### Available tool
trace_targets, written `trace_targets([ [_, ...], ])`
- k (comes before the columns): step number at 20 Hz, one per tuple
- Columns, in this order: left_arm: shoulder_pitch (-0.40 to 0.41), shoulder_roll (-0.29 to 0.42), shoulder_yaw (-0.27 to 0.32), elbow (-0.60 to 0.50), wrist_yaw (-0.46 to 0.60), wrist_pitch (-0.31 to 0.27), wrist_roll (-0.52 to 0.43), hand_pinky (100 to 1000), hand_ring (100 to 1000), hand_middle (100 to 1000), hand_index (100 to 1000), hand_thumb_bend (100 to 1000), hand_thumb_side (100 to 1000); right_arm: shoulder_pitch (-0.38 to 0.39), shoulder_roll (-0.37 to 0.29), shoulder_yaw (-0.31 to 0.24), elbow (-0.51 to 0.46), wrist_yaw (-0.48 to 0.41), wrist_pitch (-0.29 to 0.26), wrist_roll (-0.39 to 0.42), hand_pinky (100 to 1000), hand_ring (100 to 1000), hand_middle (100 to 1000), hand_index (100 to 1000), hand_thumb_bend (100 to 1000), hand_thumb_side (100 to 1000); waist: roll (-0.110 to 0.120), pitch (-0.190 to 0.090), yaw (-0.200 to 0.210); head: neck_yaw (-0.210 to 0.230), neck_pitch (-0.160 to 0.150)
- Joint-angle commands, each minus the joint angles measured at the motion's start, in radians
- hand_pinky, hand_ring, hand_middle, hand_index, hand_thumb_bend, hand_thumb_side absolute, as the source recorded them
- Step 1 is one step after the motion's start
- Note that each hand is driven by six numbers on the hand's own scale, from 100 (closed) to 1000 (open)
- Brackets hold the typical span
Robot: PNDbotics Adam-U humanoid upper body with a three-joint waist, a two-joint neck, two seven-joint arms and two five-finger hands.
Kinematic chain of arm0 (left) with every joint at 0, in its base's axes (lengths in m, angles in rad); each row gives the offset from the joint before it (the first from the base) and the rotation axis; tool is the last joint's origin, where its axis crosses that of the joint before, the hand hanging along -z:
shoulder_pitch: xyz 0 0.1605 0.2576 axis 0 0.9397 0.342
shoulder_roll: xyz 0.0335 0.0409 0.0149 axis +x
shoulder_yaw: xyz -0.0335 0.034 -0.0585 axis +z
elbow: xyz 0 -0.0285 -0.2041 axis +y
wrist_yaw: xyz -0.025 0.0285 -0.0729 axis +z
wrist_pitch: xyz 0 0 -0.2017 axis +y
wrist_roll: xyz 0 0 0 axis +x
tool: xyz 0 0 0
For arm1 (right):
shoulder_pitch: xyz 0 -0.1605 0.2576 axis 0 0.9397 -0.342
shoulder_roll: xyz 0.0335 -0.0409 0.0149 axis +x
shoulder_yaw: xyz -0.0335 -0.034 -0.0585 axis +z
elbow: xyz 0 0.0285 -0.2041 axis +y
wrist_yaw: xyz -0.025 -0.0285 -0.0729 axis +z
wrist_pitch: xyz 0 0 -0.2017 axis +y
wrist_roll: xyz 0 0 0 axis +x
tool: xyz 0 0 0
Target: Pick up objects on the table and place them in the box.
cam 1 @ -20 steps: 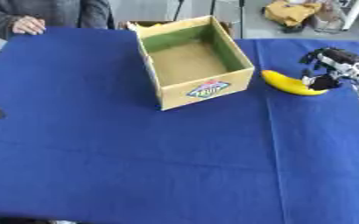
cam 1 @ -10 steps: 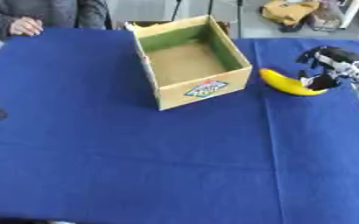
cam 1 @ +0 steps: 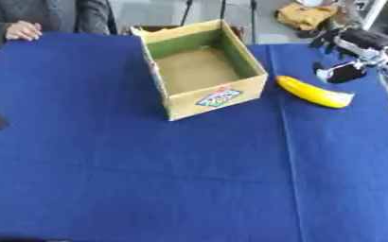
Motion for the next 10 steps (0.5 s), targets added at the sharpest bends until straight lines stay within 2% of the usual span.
trace_targets([
  [1,-0.006,0.021,0.007,-0.013,0.000,0.005,0.000,551,469,532,675,221,1000,-0.011,-0.037,0.002,-0.028,-0.012,0.001,0.029,563,734,782,862,100,259,0.000,-0.021,-0.003,0.004,0.003],
  [10,-0.005,0.021,0.008,-0.013,0.002,0.006,0.000,551,469,532,675,221,1000,0.001,-0.018,0.017,-0.022,-0.009,0.004,0.101,563,733,782,862,100,282,0.001,-0.026,-0.012,0.007,0.004],
])
